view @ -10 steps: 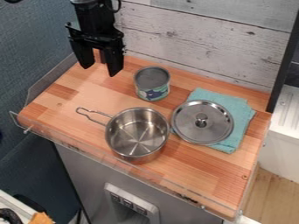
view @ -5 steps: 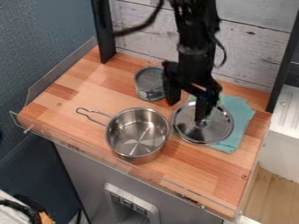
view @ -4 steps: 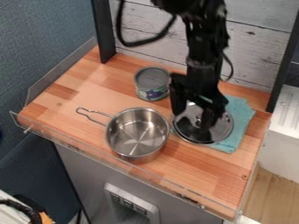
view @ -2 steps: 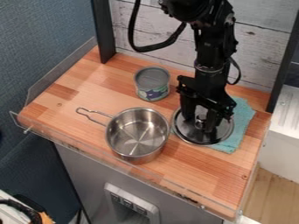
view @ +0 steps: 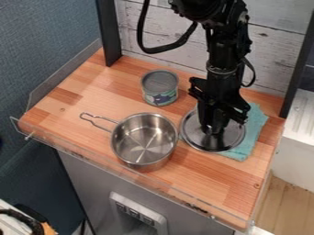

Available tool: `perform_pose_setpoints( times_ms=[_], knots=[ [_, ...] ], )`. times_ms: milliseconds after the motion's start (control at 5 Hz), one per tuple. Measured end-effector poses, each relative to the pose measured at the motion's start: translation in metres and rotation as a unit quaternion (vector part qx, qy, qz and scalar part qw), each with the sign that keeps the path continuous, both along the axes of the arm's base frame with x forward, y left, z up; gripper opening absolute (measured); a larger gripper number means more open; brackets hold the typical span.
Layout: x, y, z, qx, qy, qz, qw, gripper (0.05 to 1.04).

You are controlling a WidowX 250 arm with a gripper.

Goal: Move the silver cover to the left side of the table

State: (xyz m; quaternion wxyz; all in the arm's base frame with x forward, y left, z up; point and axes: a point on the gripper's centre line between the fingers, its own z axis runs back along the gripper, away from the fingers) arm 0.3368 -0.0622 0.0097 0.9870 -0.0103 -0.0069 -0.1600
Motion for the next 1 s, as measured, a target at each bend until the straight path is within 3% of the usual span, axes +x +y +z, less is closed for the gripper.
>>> perform_pose_setpoints(
  times_ms=[200, 400, 600, 800, 1000],
  knots=[
    [0.008, 0.002, 0.030, -0.022, -0.021, 0.004, 0.9995, 0.282],
    [0.015, 0.037, 0.083, -0.045, -0.071, 0.042, 0.9956, 0.282],
    [0.004, 0.090, 0.104, -0.045, -0.082, 0.111, 0.9895, 0.282],
    [-0.009, 0.137, 0.100, -0.033, -0.074, 0.166, 0.9829, 0.283],
    [-0.023, 0.186, 0.079, -0.011, -0.050, 0.206, 0.9773, 0.282]
  ],
)
